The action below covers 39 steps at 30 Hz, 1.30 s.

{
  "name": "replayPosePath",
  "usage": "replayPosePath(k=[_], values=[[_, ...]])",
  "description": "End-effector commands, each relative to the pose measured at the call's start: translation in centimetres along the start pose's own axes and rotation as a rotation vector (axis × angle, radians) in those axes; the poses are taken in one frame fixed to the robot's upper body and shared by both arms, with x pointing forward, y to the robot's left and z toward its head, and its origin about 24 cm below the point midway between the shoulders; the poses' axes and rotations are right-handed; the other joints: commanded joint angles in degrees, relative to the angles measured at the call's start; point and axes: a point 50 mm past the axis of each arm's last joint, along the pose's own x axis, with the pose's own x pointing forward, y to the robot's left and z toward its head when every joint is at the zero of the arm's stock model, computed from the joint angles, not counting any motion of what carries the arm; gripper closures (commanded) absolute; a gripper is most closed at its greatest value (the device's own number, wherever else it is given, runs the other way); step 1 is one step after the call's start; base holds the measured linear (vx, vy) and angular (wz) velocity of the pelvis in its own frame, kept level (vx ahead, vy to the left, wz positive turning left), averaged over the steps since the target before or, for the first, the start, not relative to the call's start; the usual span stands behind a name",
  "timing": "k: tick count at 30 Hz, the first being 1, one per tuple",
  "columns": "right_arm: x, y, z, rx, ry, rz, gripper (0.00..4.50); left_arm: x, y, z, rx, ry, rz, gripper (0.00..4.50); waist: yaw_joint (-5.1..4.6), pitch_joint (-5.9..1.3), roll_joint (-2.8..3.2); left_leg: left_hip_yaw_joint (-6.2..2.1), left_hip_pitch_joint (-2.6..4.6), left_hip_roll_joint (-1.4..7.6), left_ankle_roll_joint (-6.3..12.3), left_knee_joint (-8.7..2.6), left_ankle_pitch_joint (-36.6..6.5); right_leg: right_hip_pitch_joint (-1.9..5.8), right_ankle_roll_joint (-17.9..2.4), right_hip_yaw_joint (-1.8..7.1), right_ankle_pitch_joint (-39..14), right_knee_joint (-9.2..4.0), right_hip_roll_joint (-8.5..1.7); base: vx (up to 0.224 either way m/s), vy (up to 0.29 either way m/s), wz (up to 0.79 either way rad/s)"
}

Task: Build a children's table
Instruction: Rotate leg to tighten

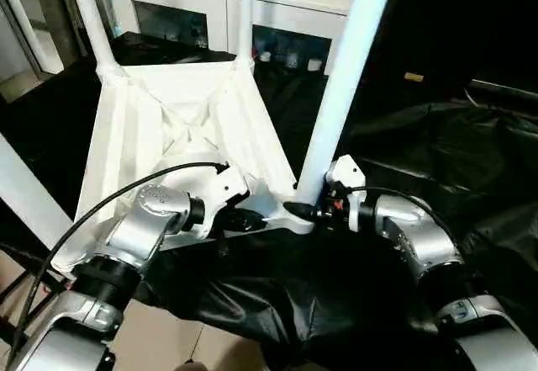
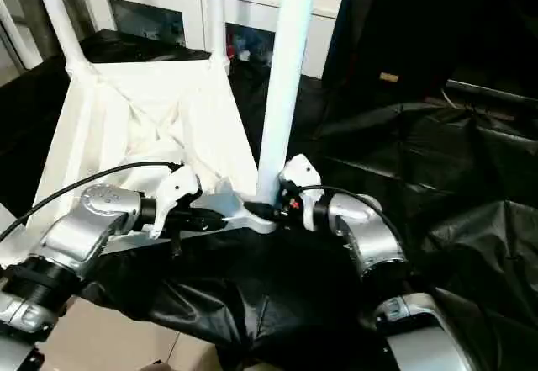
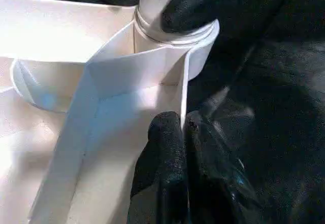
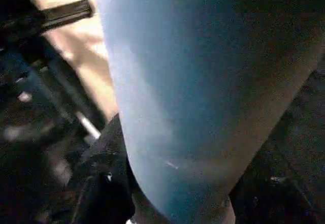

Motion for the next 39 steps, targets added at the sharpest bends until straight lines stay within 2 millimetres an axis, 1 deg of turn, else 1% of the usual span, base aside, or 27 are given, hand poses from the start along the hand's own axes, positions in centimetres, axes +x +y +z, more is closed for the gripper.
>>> replayPosePath(k=[1, 2, 4, 5, 7, 8, 11, 12, 14, 17, 19, 20, 21, 23, 24, 25, 26, 27, 28, 29, 30, 31, 32, 33, 35, 36, 39], values=[[0.5, 0.5, -1.8, 0.055, 0.069, -0.057, 2.47, 0.9, 0.2, -0.8, -0.070, 0.009, 0.082, 4.50, 0.00, -3.01, -0.13, 0.47, 0.14, 0.13, -0.05, -3.88, -12.6, 2.45, -9.5, 2.48, -15.0, -5.30, -3.12, 0.000, 0.000, 0.00], [0.8, 0.7, -2.0, 0.058, 0.076, -0.086, 2.49, 1.2, 0.3, -0.5, -0.078, 0.003, 0.112, 4.50, 0.02, -3.07, -0.24, 0.32, 0.02, 0.10, -0.29, -3.97, -12.9, 2.64, -8.9, 2.42, -16.3, -5.37, -3.21, 0.000, 0.000, 0.00], [1.9, 1.4, -2.3, 0.091, 0.090, -0.186, 2.51, 2.6, 0.5, 0.4, -0.099, -0.014, 0.196, 4.50, -0.12, -2.89, -0.19, 0.43, 0.26, 0.06, -0.71, -4.05, -13.8, 2.21, -8.1, 2.51, -17.8, -5.71, -3.02, 0.000, 0.000, 0.00], [2.5, 1.4, -2.5, 0.122, 0.112, -0.276, 2.51, 3.5, 0.4, 1.0, -0.103, -0.023, 0.226, 4.50, -0.10, -3.01, -0.26, 0.32, 0.24, -0.04, -1.18, -4.09, -13.7, 2.28, -7.6, 2.54, -18.7, -5.73, -3.03, 0.000, 0.000, 0.00], [2.8, 1.5, -2.5, 0.135, 0.124, -0.312, 2.51, 3.8, 0.4, 1.2, -0.101, -0.026, 0.236, 4.50, 0.02, -3.14, -0.31, 0.19, 0.19, -0.04, -1.24, -4.15, -14.0, 2.37, -6.8, 2.45, -19.6, -5.80, -3.15, 0.000, 0.000, 0.00], [3.1, 1.7, -2.5, 0.143, 0.130, -0.319, 2.51, 4.4, 0.2, 1.6, -0.095, -0.036, 0.240, 4.50, 0.02, -3.10, -0.11, 0.28, 0.32, -0.07, -1.01, -4.17, -14.5, 2.10, -6.6, 2.53, -19.5, -5.99, -3.05, 0.000, 0.000, 0.00], [3.3, 1.9, -2.5, 0.142, 0.128, -0.316, 2.51, 5.3, -0.5, 2.6, -0.075, -0.074, 0.209, 4.50, 0.18, -3.19, 0.00, 0.26, 0.18, -0.08, -0.47, -4.17, -14.7, 2.13, -6.6, 2.63, -17.9, -5.97, -3.03, 0.000, 0.000, 0.00], [3.2, 1.8, -2.5, 0.151, 0.121, -0.315, 2.17, 5.4, -0.6, 2.7, -0.070, -0.079, 0.194, 4.50, 0.18, -3.24, -0.12, 0.24, 0.03, -0.11, -0.26, -4.21, -14.5, 2.23, -6.5, 2.63, -17.5, -5.94, -3.01, 0.000, 0.000, 0.00], [2.9, 1.8, -2.3, 0.171, 0.098, -0.280, 1.80, 5.1, -0.7, 2.6, -0.046, -0.091, 0.165, 4.50, 0.18, -3.31, -0.10, 0.20, -0.11, -0.15, -0.12, -4.21, -14.3, 2.30, -6.4, 2.69, -17.1, -5.89, -3.01, 0.000, 0.000, 0.00], [2.7, 1.6, -2.1, 0.169, 0.089, -0.284, 1.63, 4.9, -0.9, 2.6, -0.024, -0.104, 0.126, 4.50, 0.22, -3.39, 0.02, 0.19, -0.20, -0.06, 0.18, -4.27, -13.9, 2.30, -6.6, 2.77, -15.6, -5.83, -3.01, 0.000, 0.000, 0.00], [2.3, 1.4, -1.6, 0.140, 0.075, -0.227, 1.63, 4.3, -1.2, 2.4, 0.000, -0.127, 0.057, 4.50, 0.18, -3.49, -0.06, 0.16, -0.37, -0.07, 0.25, -4.23, -13.4, 2.54, -7.1, 2.72, -13.9, -5.60, -3.01, 0.000, 0.000, 0.00], [1.9, 1.5, -1.2, 0.101, 0.055, -0.131, 1.63, 3.6, -1.3, 2.1, 0.020, -0.131, 0.019, 4.50, 0.19, -3.63, -0.13, 0.23, -0.32, 0.01, 0.61, -4.10, -13.0, 2.57, -7.7, 2.74, -12.2, -5.44, -3.05, 0.000, 0.000, 0.00], [1.8, 1.5, -1.1, 0.092, 0.051, -0.107, 1.63, 3.4, -1.3, 2.1, 0.027, -0.131, 0.012, 4.50, 0.18, -3.70, -0.22, 0.32, -0.45, 0.01, 1.22, -3.97, -12.0, 2.71, -8.2, 2.75, -10.1, -5.20, -2.97, 0.000, 0.000, 0.00], [1.4, 1.6, -0.8, 0.057, 0.041, -0.019, 1.63, 2.9, -1.3, 1.8, 0.017, -0.132, -0.025, 4.50, 0.12, -3.68, -0.27, 0.45, -0.50, -0.06, 1.71, -3.88, -10.6, 2.72, -9.0, 2.76, -8.2, -5.04, -2.87, 0.000, 0.000, 0.00], [0.9, 1.9, -0.7, 0.042, 0.034, 0.066, 1.63, 2.6, -1.4, 1.7, 0.024, -0.133, -0.054, 4.50, 0.16, -3.79, -0.47, 0.47, -0.52, -0.04, 2.06, -3.77, -9.5, 2.87, -9.5, 2.74, -6.6, -4.80, -2.88, 0.000, 0.000, 0.00], [0.3, 2.2, -0.6, 0.024, 0.036, 0.170, 1.63, 2.1, -1.4, 1.4, 0.028, -0.127, -0.087, 4.50, 0.31, -3.78, -0.49, 0.51, -0.44, -0.05, 2.43, -3.71, -9.2, 2.92, -9.7, 2.72, -5.8, -4.75, -2.81, 0.000, 0.000, 0.00], [0.0, 2.2, -0.6, 0.018, 0.040, 0.209, 1.63, 1.8, -1.4, 1.3, 0.030, -0.122, -0.101, 4.50, 0.49, -3.92, -0.44, 0.53, -0.38, 0.08, 3.47, -3.45, -8.1, 3.10, -10.6, 2.76, -2.6, -4.28, -2.78, 0.000, 0.000, 0.00], [-0.5, 2.3, -0.6, 0.019, 0.052, 0.264, 1.63, 1.4, -1.5, 1.1, 0.041, -0.113, -0.133, 4.50, 0.47, -3.78, -0.51, 0.59, -0.46, 0.02, 4.31, -3.49, -7.4, 2.94, -11.3, 2.70, -1.1, -4.19, -2.63, 0.000, 0.000, 0.00], [-0.8, 2.2, -0.7, 0.019, 0.066, 0.297, 1.63, 1.1, -1.5, 0.8, 0.047, -0.102, -0.158, 4.50, 0.47, -3.78, -0.51, 0.59, -0.46, 0.02, 4.31, -3.49, -7.4, 2.94, -11.3, 2.70, -1.1, -4.19, -2.63, 0.000, 0.000, 0.00], [-1.0, 2.2, -0.7, 0.020, 0.075, 0.320, 1.63, 0.9, -1.6, 0.7, 0.052, -0.095, -0.176, 4.50, 0.43, -3.75, -0.52, 0.58, -0.42, 0.05, 4.54, -3.53, -7.4, 2.95, -12.0, 2.61, -1.5, -4.20, -2.73, 0.000, 0.000, 0.00], [-1.2, 2.1, -0.7, 0.018, 0.082, 0.340, 1.79, 0.5, -1.7, 0.4, 0.061, -0.080, -0.209, 4.50, 0.38, -3.70, -0.61, 0.60, -0.40, 0.12, 4.42, -3.58, -7.6, 2.92, -12.1, 2.60, -2.0, -4.27, -2.78, 0.000, 0.000, 0.00], [-1.5, 2.1, -0.8, 0.016, 0.094, 0.376, 1.79, 0.0, -1.7, 0.0, 0.067, -0.056, -0.246, 4.50, 0.38, -3.67, -0.86, 0.64, -0.30, 0.20, 4.05, -3.63, -8.2, 2.88, -12.2, 2.59, -3.2, -4.33, -2.80, 0.000, 0.000, 0.00], [-1.7, 2.2, -0.8, 0.014, 0.105, 0.399, 1.79, -0.2, -1.6, -0.1, 0.071, -0.044, -0.254, 4.50, 0.42, -3.60, -0.59, 0.55, -0.22, 0.32, 3.46, -3.81, -8.9, 2.85, -12.3, 2.56, -4.3, -4.34, -2.86, 0.000, 0.000, 0.00], [-2.0, 2.3, -0.9, 0.015, 0.123, 0.442, 1.92, -0.7, -1.4, -0.4, 0.076, -0.021, -0.262, 4.50, 0.36, -3.54, -0.74, 0.58, -0.11, 0.32, 2.98, -3.81, -9.6, 2.81, -12.3, 2.55, -4.8, -4.41, -2.80, 0.000, 0.000, 0.00], [-2.0, 2.3, -0.9, 0.015, 0.126, 0.448, 1.92, -0.8, -1.3, -0.5, 0.076, -0.011, -0.265, 4.50, 0.40, -3.45, -0.90, 0.58, -0.08, 0.38, 2.62, -3.90, -10.1, 2.77, -12.2, 2.58, -5.4, -4.43, -2.82, 0.000, 0.000, 0.00], [-2.1, 2.3, -0.9, 0.020, 0.123, 0.458, 2.12, -1.1, -1.2, -0.7, 0.083, 0.007, -0.272, 4.50, 0.40, -3.45, -0.88, 0.59, -0.03, 0.41, 2.44, -3.94, -10.4, 2.73, -12.2, 2.60, -5.7, -4.48, -2.88, 0.000, 0.000, 0.00], [-2.2, 2.4, -0.9, 0.021, 0.127, 0.480, 2.20, -1.4, -1.0, -0.8, 0.093, 0.030, -0.277, 4.50, 0.34, -3.54, -1.10, 0.49, -0.04, 0.36, 1.69, -3.96, -10.4, 2.81, -12.1, 2.62, -5.5, -4.40, -2.95, 0.000, 0.000, 0.00]])
